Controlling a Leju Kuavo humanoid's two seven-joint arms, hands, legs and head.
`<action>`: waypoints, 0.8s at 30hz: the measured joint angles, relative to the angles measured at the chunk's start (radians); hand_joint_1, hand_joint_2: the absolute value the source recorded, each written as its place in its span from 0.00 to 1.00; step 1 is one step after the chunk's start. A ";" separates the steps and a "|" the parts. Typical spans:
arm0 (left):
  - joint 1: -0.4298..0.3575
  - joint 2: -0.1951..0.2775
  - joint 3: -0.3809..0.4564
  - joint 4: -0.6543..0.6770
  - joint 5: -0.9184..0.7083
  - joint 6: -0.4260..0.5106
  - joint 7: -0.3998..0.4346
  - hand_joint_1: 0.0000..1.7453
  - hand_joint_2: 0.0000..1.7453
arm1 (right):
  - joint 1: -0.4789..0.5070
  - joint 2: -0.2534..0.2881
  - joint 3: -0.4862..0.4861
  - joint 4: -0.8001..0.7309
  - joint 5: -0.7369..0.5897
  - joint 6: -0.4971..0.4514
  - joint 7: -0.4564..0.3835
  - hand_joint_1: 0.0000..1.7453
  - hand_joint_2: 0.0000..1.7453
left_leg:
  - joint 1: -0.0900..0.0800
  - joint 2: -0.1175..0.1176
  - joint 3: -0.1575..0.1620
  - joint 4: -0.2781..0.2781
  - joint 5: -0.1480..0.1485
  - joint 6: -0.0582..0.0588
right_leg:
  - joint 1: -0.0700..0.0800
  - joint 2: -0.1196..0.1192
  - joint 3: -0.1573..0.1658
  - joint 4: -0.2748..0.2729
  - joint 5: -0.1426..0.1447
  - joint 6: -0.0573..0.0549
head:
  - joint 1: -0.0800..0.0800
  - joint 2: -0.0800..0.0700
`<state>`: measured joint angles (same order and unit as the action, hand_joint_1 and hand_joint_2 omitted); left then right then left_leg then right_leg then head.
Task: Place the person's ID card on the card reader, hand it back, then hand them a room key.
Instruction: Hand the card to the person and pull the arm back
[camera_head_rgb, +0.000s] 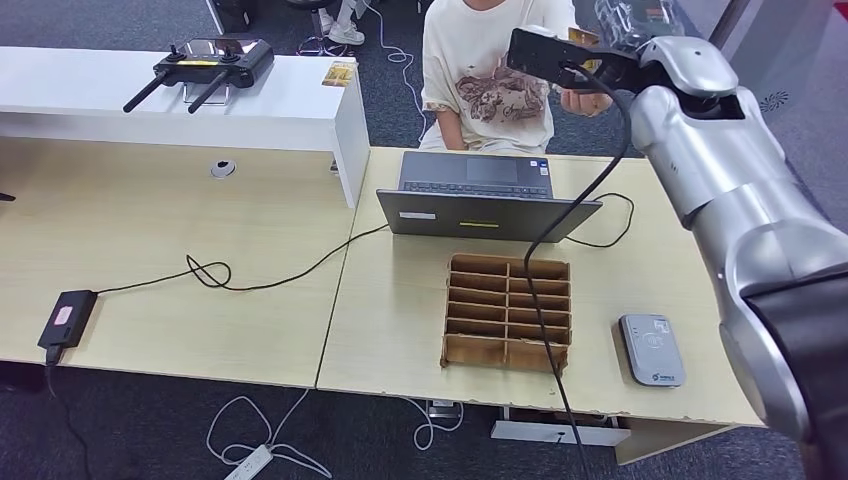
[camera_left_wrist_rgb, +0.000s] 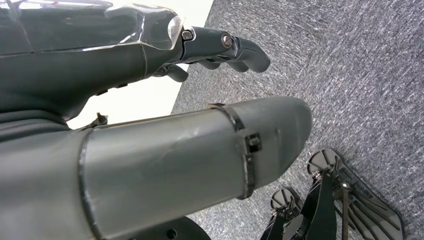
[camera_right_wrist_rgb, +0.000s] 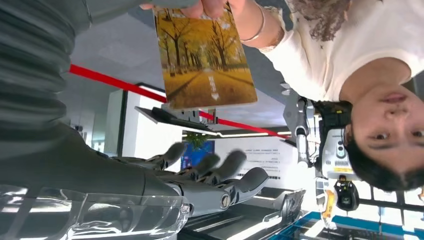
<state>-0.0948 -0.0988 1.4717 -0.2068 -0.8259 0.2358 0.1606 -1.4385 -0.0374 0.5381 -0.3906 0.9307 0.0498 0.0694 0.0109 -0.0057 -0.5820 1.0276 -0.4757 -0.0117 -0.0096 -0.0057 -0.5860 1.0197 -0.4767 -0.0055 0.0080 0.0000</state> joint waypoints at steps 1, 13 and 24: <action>0.000 0.000 0.000 0.000 0.000 0.001 0.000 0.00 0.00 | 0.001 -0.002 -0.008 -0.003 -0.010 -0.010 -0.004 0.00 1.00 | 0.000 0.000 0.000 0.000 0.000 0.000 | 0.000 0.000 0.000 0.000 0.000 0.000 | 0.000 0.000; 0.000 -0.001 0.000 0.000 0.003 0.005 0.000 0.00 0.00 | 0.023 -0.049 -0.178 -0.055 -0.184 -0.054 -0.107 0.00 1.00 | 0.000 0.000 0.000 0.000 0.000 0.000 | 0.000 0.000 0.000 0.000 0.000 0.000 | 0.000 0.000; 0.000 -0.007 0.001 0.000 0.021 0.020 0.000 0.00 0.00 | 0.046 -0.074 -0.322 -0.099 -0.451 0.029 -0.190 0.00 1.00 | 0.000 0.000 0.001 0.000 0.000 0.000 | 0.000 0.000 0.000 0.000 0.000 0.000 | 0.000 0.000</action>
<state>-0.0948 -0.1054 1.4723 -0.2068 -0.8046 0.2561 0.1604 -1.3924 -0.1118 0.2161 -0.4897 0.4797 0.0791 -0.1207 0.0109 -0.0056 -0.5815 1.0279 -0.4758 -0.0117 -0.0096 -0.0052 -0.5862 1.0195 -0.4767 -0.0055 0.0078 0.0000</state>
